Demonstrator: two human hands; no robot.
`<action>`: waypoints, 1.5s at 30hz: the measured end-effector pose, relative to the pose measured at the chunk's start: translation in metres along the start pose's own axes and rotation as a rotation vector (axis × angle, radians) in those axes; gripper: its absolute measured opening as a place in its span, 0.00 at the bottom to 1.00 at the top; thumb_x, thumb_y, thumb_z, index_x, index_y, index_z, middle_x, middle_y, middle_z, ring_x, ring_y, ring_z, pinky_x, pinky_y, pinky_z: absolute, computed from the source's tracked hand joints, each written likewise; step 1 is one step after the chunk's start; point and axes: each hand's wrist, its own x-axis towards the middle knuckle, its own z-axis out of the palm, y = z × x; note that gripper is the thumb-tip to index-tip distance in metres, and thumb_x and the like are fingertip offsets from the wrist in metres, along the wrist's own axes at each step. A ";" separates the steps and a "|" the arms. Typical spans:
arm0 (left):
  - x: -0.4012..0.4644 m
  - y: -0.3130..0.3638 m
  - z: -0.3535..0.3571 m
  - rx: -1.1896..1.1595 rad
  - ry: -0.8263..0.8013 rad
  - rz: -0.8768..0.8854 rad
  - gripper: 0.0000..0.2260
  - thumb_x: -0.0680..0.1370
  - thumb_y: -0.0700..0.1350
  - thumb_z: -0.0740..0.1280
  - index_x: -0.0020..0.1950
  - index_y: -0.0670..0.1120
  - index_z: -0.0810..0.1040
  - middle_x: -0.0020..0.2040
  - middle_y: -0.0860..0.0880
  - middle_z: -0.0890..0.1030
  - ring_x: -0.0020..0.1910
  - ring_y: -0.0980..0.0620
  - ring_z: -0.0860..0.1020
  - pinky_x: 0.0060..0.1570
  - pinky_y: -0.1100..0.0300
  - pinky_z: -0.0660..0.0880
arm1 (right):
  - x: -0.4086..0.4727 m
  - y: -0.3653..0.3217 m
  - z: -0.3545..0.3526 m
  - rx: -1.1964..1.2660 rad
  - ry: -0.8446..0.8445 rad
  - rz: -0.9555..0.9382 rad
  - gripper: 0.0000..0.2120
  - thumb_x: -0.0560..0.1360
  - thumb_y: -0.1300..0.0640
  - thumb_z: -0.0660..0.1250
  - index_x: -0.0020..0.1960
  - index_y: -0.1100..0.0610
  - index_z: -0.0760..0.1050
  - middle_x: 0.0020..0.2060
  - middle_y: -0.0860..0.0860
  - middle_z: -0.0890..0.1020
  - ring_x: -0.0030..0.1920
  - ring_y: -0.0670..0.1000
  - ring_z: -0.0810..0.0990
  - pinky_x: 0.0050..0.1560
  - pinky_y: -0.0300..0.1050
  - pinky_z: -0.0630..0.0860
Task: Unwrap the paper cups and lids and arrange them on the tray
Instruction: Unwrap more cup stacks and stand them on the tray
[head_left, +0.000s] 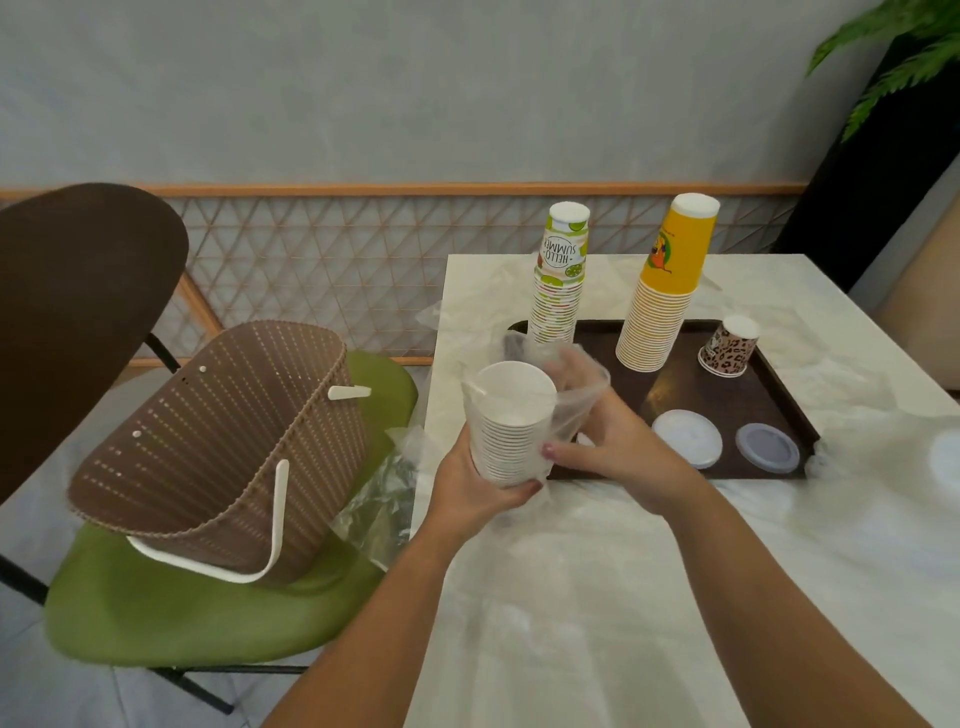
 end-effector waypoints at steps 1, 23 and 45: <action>0.001 -0.003 0.000 0.004 -0.009 -0.003 0.33 0.59 0.46 0.82 0.60 0.52 0.71 0.50 0.59 0.79 0.51 0.61 0.77 0.43 0.73 0.74 | 0.001 -0.012 0.001 -0.004 0.037 -0.035 0.46 0.64 0.49 0.76 0.74 0.40 0.53 0.71 0.40 0.65 0.70 0.39 0.64 0.69 0.40 0.66; 0.009 -0.056 0.017 0.108 -0.178 -0.149 0.40 0.57 0.52 0.81 0.65 0.51 0.69 0.54 0.57 0.76 0.57 0.54 0.76 0.53 0.65 0.74 | 0.020 0.079 0.051 -0.282 0.259 0.148 0.36 0.56 0.50 0.80 0.62 0.53 0.74 0.52 0.46 0.80 0.55 0.46 0.79 0.50 0.29 0.72; 0.002 -0.021 0.005 -0.148 -0.149 -0.196 0.35 0.61 0.50 0.78 0.65 0.48 0.71 0.59 0.49 0.78 0.61 0.49 0.76 0.59 0.54 0.75 | 0.004 0.064 0.011 -0.024 -0.131 0.188 0.47 0.67 0.56 0.76 0.76 0.44 0.50 0.70 0.40 0.68 0.70 0.42 0.66 0.68 0.45 0.66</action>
